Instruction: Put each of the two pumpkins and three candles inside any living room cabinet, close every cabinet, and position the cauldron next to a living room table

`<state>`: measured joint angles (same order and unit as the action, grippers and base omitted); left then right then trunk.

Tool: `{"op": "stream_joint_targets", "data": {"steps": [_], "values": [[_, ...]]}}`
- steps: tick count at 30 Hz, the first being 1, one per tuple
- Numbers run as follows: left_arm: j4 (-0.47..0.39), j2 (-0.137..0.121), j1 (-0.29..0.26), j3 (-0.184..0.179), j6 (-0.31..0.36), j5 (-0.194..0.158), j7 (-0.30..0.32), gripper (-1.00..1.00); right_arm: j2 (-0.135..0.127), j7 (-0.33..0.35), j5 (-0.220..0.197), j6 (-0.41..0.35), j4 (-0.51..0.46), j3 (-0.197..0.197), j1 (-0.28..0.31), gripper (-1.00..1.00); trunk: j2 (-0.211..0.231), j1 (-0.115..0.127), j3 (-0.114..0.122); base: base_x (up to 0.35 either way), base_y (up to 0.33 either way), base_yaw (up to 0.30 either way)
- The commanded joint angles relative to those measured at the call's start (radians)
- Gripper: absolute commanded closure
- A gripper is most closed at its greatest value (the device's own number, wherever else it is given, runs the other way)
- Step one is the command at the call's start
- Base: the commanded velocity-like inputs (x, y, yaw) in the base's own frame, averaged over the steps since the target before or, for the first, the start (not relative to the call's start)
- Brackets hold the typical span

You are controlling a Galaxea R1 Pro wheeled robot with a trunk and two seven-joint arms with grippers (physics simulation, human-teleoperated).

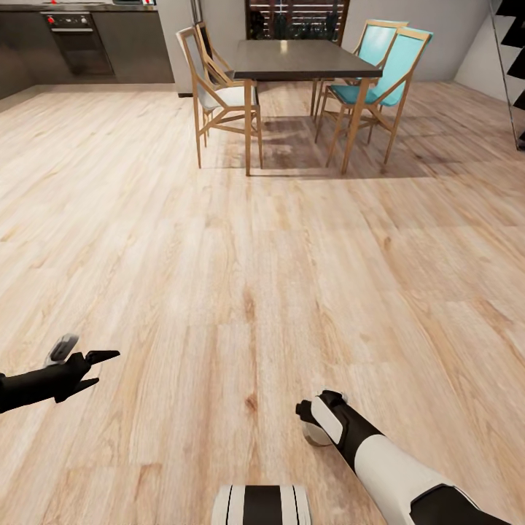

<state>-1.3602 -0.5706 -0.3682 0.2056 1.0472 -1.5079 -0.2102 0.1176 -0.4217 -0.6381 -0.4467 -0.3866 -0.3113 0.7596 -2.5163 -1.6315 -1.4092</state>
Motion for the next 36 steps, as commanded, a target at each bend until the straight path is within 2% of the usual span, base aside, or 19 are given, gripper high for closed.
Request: {"op": "stream_joint_targets", "data": {"steps": [1, 6, 22, 27, 36], "values": [[0.000, 0.000, 0.000, 0.000, 0.000, 0.000, 0.000, -1.00, 0.000, 0.001, 0.000, 0.000, 0.000, 0.000, 0.000, -1.00, 0.000, 0.000, 0.000, 0.000, 0.000, 0.000], [0.000, 0.000, 0.000, 0.000, 0.000, 0.000, 0.000, -1.00, 0.000, 0.003, -0.001, 0.001, 0.000, 0.001, 0.000, -1.00, -0.001, -0.002, -0.019, 0.000, 0.000, 0.000], [0.000, 0.000, 0.000, 0.000, 0.000, 0.000, 0.000, -1.00, 0.000, -0.009, -0.002, 0.006, 0.002, 0.002, 0.001, -1.00, -0.001, -0.002, -0.019, 0.000, 0.000, 0.000], [0.000, 0.000, -0.001, 0.000, 0.000, 0.000, 0.000, -1.00, 0.000, -0.046, -0.002, 0.005, 0.002, 0.003, 0.001, -1.00, -0.001, -0.002, -0.019, 0.000, 0.000, 0.000], [0.000, 0.000, 0.000, 0.001, 0.000, -0.001, 0.000, -1.00, 0.002, -0.058, -0.002, 0.004, 0.002, 0.001, 0.001, -1.00, -0.001, -0.002, -0.019, 0.000, 0.000, 0.000]]}}
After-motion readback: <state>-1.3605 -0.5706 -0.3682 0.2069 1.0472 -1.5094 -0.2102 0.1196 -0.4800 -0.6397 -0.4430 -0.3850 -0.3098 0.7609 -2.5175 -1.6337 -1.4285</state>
